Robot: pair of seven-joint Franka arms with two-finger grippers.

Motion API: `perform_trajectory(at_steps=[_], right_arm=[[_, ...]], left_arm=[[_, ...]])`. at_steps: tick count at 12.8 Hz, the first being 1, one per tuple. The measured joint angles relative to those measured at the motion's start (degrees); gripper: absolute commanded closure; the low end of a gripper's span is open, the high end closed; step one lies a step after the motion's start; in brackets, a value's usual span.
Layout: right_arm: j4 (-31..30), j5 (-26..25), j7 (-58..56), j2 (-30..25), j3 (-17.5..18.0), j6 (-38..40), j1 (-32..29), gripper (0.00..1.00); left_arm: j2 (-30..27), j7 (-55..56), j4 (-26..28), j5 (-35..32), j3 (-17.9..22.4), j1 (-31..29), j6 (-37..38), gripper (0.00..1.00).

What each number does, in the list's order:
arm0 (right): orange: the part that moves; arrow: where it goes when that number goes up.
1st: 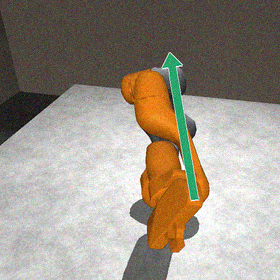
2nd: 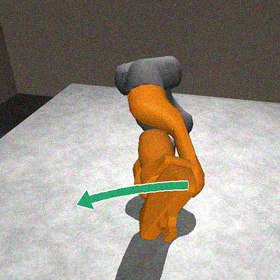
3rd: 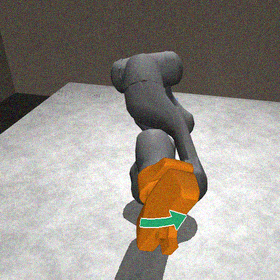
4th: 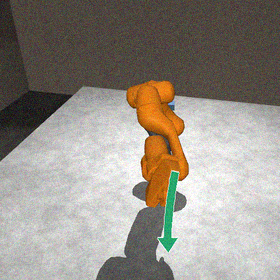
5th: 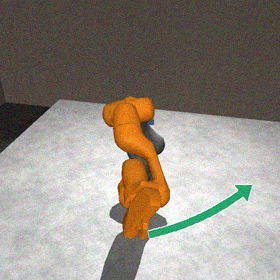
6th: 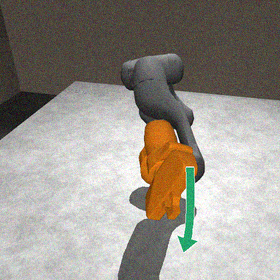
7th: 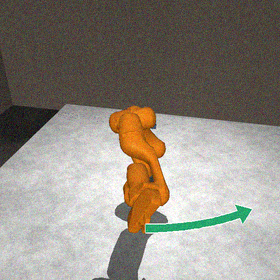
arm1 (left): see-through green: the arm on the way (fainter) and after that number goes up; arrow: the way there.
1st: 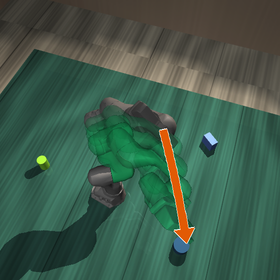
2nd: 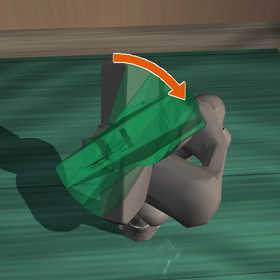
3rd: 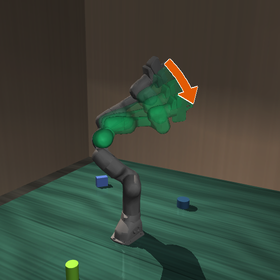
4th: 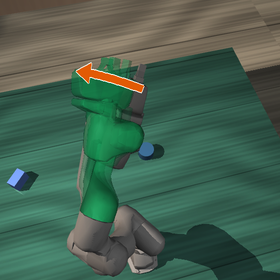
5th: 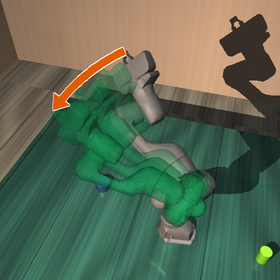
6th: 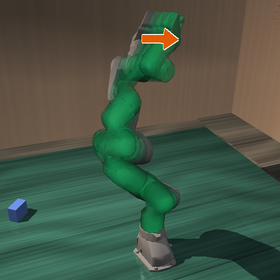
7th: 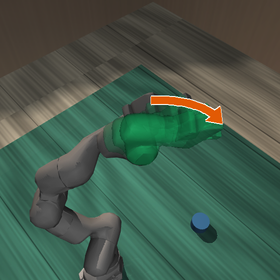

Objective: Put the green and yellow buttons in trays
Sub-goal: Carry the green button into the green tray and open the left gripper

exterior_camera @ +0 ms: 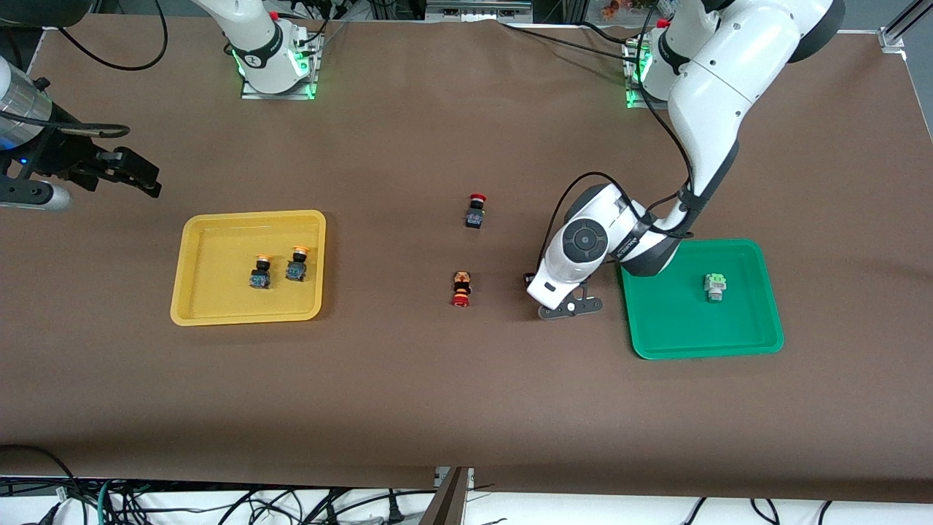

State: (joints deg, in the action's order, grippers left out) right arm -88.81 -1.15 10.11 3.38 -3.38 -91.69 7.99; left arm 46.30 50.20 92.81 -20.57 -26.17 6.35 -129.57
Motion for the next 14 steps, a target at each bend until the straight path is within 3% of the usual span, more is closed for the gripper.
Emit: perform_trajectory(at_steps=[2,6,10,14], right_arm=[[0.34,0.01,0.0,0.28,0.06,0.01,-0.04,0.01],[0.38,0.02,0.0,0.28,0.29,0.02,-0.04,0.01],[0.4,0.02,0.0,0.28,0.47,0.02,-0.04,0.01],[0.41,0.03,0.0,0.28,0.61,0.02,-0.03,0.01]], left_arm=[[-0.13,-0.01,-0.47,0.0,0.05,-1.03,0.81,1.0],[-1.77,-6.95,-4.76,0.95,-0.1,-4.04,11.68,1.0],[-4.09,-25.09,-5.55,2.81,-0.06,-12.96,18.53,1.0],[-4.0,-33.87,-2.97,2.98,-0.03,-20.06,19.23,1.0]])
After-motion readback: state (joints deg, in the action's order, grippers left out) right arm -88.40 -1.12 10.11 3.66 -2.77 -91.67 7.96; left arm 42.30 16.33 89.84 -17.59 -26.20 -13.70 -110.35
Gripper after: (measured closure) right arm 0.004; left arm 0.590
